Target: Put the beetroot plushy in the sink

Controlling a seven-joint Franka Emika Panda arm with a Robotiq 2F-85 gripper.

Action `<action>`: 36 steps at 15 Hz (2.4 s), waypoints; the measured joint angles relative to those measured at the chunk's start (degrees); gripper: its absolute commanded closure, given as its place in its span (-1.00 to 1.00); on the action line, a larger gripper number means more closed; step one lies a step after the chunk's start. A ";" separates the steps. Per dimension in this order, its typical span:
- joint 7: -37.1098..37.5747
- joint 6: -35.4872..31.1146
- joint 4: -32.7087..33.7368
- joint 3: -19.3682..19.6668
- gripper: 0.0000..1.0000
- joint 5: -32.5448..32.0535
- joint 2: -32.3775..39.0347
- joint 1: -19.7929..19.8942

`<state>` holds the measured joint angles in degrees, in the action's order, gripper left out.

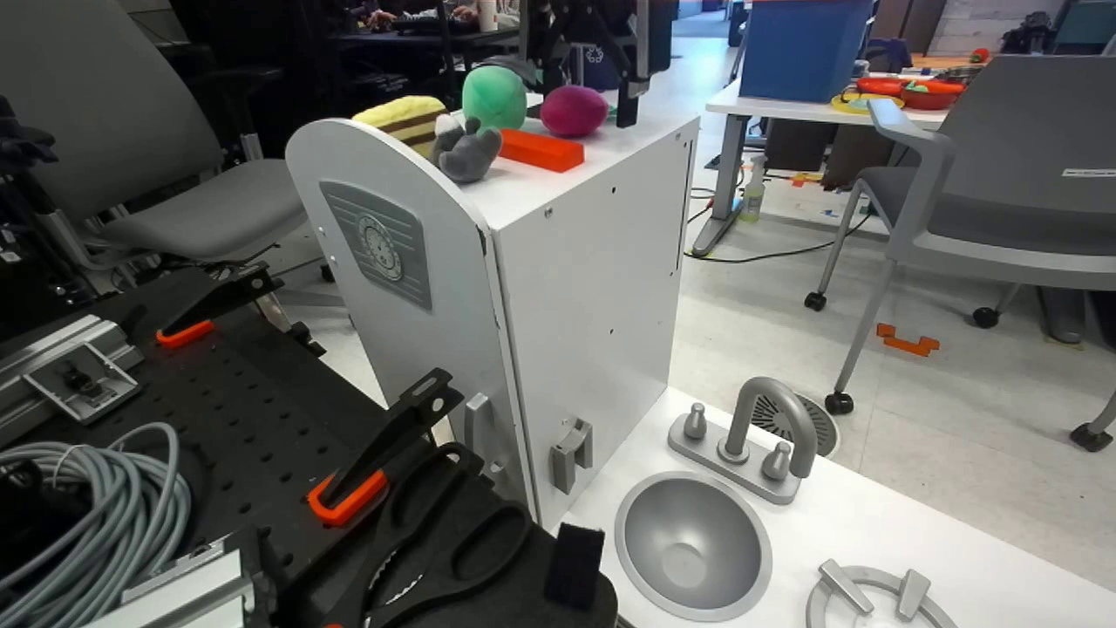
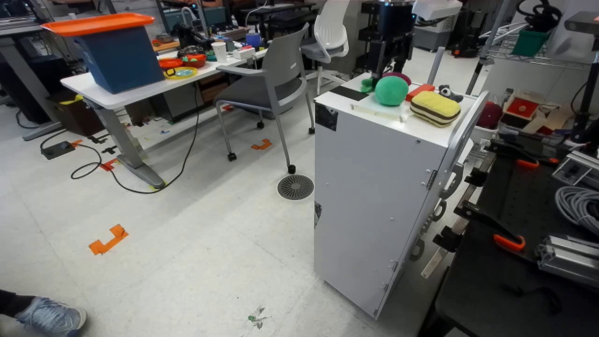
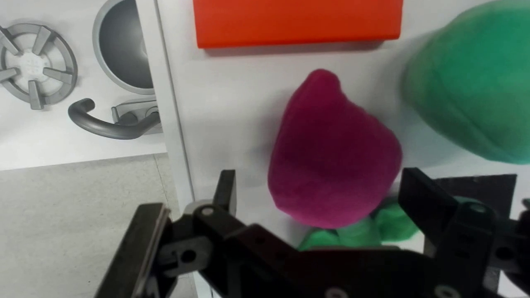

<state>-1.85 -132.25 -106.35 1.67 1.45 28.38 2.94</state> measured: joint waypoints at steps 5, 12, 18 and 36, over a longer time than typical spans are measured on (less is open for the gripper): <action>0.05 0.52 1.61 0.01 -1.00 0.00 0.91 0.00; 0.01 0.66 1.69 -0.46 -1.00 0.01 0.85 -0.41; 0.01 0.73 1.54 -0.70 -1.00 0.00 0.85 -0.72; 1.72 0.74 -0.70 0.60 -1.00 -4.68 -0.76 -1.68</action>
<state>-0.12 -131.51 -107.05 2.26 -3.22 27.62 1.26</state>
